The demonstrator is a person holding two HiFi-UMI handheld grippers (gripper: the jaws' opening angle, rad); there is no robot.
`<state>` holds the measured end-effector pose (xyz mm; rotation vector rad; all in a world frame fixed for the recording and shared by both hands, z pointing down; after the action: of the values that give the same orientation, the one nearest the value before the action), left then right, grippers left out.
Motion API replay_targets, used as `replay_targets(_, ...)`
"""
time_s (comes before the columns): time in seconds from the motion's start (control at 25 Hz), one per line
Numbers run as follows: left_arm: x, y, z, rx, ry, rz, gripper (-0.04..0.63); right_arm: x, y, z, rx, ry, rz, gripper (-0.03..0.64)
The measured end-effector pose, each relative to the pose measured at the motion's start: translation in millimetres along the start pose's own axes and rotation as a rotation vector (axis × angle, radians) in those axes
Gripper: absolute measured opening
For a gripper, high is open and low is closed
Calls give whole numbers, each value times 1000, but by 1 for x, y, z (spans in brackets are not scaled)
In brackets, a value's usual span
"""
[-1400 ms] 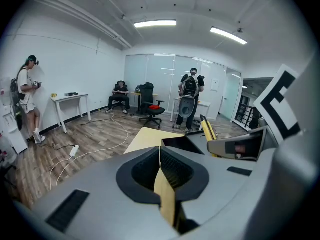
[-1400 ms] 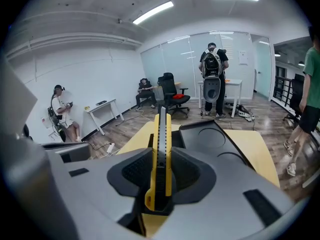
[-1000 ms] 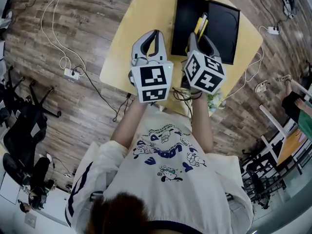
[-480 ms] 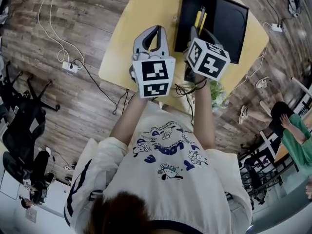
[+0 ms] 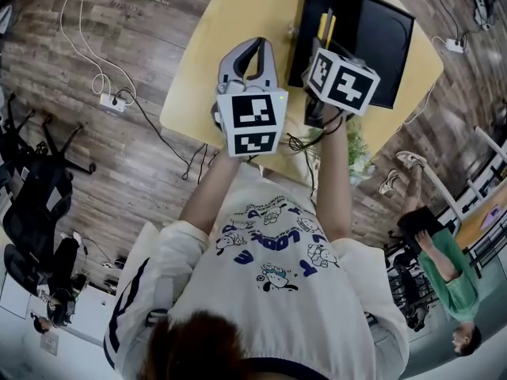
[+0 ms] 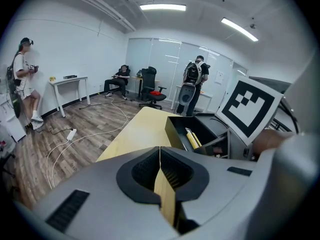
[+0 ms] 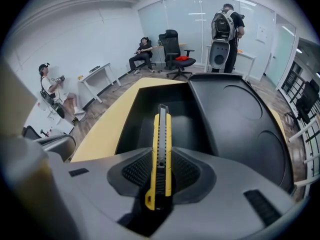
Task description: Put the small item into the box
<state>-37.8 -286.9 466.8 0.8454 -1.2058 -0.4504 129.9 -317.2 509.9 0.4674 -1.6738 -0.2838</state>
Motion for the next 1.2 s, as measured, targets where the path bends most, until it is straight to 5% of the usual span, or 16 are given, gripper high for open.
replay_targets(0.68, 10, 6, -8, -7, 2, 30, 17, 17, 0, -2, 0, 43, 91, 130)
replay_targets(1.2, -7, -12, -14, 13, -1, -32, 17, -34, -16, 2, 24, -22, -142, 133)
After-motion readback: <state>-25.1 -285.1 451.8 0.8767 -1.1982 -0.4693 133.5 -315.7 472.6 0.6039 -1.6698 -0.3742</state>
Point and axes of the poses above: the fingertips, and each gripper's own axes: x forward along the fingers, z to its left, y out of its underside, the point moved 8 cm from there along -x, backward along the fingers, and after that the axes turned 4 degrees about x, right-handed, at the moved point
